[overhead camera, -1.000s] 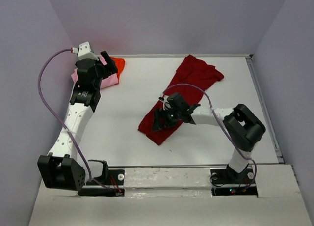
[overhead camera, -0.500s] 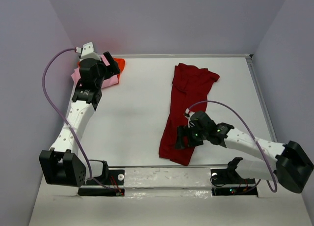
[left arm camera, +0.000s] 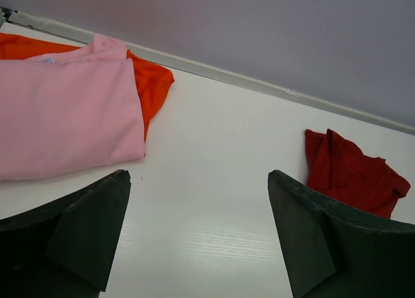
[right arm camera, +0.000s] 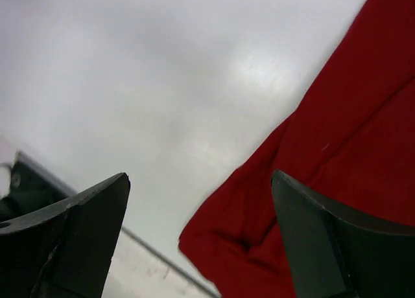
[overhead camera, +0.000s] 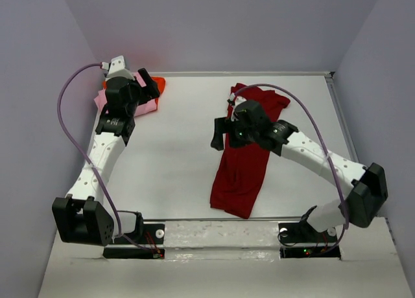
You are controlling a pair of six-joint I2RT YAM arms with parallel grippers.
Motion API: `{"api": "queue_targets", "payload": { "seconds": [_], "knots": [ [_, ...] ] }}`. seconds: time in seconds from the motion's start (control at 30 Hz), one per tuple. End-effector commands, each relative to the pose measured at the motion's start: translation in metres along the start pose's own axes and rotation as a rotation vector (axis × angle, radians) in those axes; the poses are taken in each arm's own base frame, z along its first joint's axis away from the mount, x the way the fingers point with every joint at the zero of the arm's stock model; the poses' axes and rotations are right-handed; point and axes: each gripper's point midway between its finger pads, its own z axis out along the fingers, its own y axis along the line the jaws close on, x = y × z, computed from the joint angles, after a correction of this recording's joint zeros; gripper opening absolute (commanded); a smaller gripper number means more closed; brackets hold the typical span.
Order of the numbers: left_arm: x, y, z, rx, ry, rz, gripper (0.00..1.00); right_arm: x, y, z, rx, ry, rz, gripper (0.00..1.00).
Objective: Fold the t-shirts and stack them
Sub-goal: Rotate the rectangle-folded T-shirt at the center of the board.
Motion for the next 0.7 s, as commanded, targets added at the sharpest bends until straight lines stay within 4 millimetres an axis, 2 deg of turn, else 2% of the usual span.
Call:
{"api": "queue_targets", "payload": {
  "seconds": [0.0, 0.03, 0.07, 0.1, 0.13, 0.17, 0.2, 0.23, 0.27, 0.3, 0.33, 0.37, 0.4, 0.53, 0.57, 0.63, 0.67],
  "knots": [
    [-0.015, -0.009, 0.001, 0.041, -0.05, -0.009, 0.96, -0.062, -0.052, 0.033, 0.217, -0.112, -0.044, 0.95],
    [-0.014, -0.01, 0.002, 0.044, -0.045, -0.007, 0.96, -0.079, -0.07, 0.041, 0.249, -0.139, -0.03, 0.95],
    [-0.013, -0.011, 0.003, 0.047, -0.041, -0.005, 0.96, -0.084, -0.072, 0.05, 0.266, -0.138, -0.03, 0.95],
    [-0.012, -0.011, 0.004, 0.049, -0.037, -0.003, 0.96, -0.099, -0.097, 0.054, 0.318, -0.161, 0.006, 0.95],
    [-0.011, -0.011, 0.004, 0.049, -0.033, -0.003, 0.96, -0.111, -0.109, 0.07, 0.337, -0.161, 0.022, 0.95],
    [-0.011, -0.011, 0.004, 0.05, -0.035, -0.003, 0.96, -0.119, -0.122, 0.075, 0.365, -0.171, 0.05, 0.95],
    [-0.011, -0.011, 0.004, 0.05, -0.035, -0.003, 0.96, -0.127, -0.143, 0.079, 0.397, -0.178, 0.079, 0.95],
    [-0.011, -0.012, 0.003, 0.051, -0.034, -0.001, 0.96, -0.124, -0.159, 0.095, 0.418, -0.149, 0.094, 0.95],
    [-0.012, -0.012, 0.003, 0.053, -0.039, -0.001, 0.96, -0.137, -0.164, 0.096, 0.424, -0.169, 0.11, 0.95],
    [-0.012, -0.013, 0.003, 0.054, -0.037, -0.002, 0.95, -0.143, -0.18, 0.103, 0.454, -0.175, 0.123, 0.95],
    [-0.012, -0.013, 0.003, 0.054, -0.037, -0.002, 0.96, -0.145, -0.188, 0.101, 0.473, -0.182, 0.131, 0.95],
    [-0.011, -0.013, 0.004, 0.053, -0.035, -0.002, 0.96, -0.141, -0.2, 0.112, 0.487, -0.165, 0.143, 0.95],
    [-0.011, -0.013, 0.004, 0.053, -0.035, -0.005, 0.96, -0.152, -0.213, 0.11, 0.5, -0.185, 0.165, 0.95],
    [-0.008, -0.02, 0.002, 0.09, -0.022, -0.004, 0.96, -0.157, -0.247, 0.125, 0.514, -0.19, 0.218, 0.95],
    [-0.008, -0.021, 0.002, 0.091, -0.022, -0.003, 0.96, -0.157, -0.248, 0.129, 0.509, -0.189, 0.212, 0.95],
    [-0.008, -0.023, 0.002, 0.097, -0.021, 0.0, 0.95, -0.159, -0.263, 0.136, 0.52, -0.185, 0.224, 0.94],
    [-0.008, -0.023, 0.002, 0.099, -0.021, 0.002, 0.96, -0.159, -0.263, 0.14, 0.512, -0.181, 0.224, 0.94]
  ]
}}
